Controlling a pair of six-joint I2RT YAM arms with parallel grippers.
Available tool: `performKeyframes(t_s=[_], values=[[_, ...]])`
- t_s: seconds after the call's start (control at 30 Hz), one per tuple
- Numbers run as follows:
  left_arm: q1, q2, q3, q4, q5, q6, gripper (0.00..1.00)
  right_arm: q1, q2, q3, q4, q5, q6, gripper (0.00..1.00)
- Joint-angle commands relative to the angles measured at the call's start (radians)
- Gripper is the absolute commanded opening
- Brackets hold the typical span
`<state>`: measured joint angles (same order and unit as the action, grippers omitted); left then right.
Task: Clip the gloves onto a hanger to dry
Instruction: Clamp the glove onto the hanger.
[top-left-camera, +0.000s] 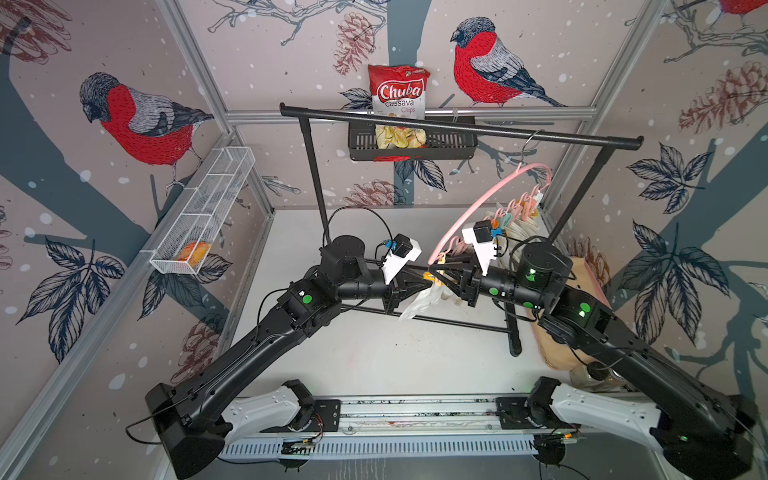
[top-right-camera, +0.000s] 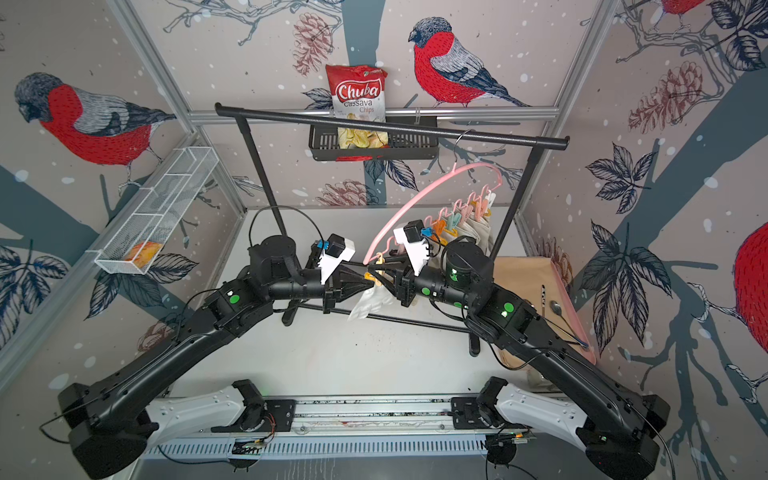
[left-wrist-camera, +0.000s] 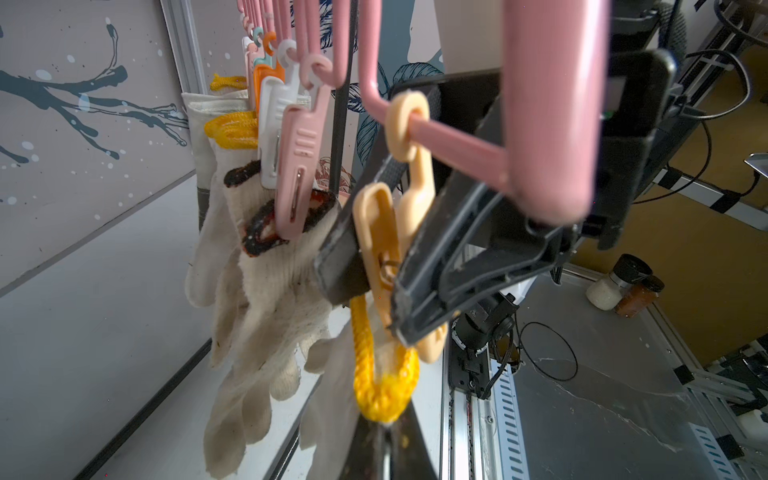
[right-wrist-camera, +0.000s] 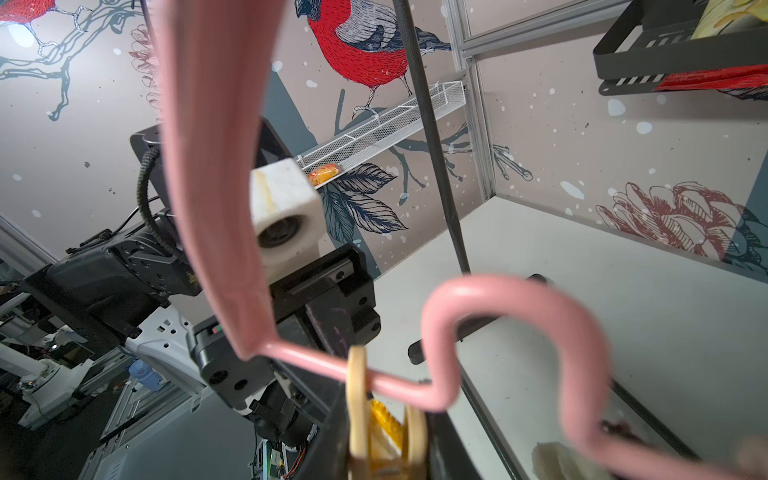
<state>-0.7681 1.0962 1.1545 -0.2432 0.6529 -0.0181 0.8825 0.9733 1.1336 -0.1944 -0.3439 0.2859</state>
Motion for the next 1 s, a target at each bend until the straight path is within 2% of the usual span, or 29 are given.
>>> performKeyframes(t_s=[0.0,0.37,0.77,0.83,0.93,0.97], values=[[-0.002,0.002,0.018,0.015,0.014,0.018,0.0,-0.001,0.001,-0.007,0.026,0.002,-0.012,0.17],[-0.003,-0.007,0.024,-0.027,0.044,0.023,0.0,-0.004,-0.021,-0.027,0.033,0.055,-0.04,0.17],[-0.008,-0.003,0.031,-0.018,0.067,0.014,0.0,-0.008,-0.03,-0.048,0.054,0.049,-0.038,0.15],[-0.008,0.0,0.037,-0.018,0.067,0.014,0.0,-0.007,-0.031,-0.046,0.052,0.049,-0.037,0.18],[-0.01,-0.002,0.033,-0.018,0.06,0.015,0.0,-0.007,-0.034,-0.044,0.048,0.043,-0.044,0.33],[-0.01,-0.004,0.033,-0.018,0.057,0.016,0.0,-0.007,-0.037,-0.045,0.046,0.042,-0.048,0.4]])
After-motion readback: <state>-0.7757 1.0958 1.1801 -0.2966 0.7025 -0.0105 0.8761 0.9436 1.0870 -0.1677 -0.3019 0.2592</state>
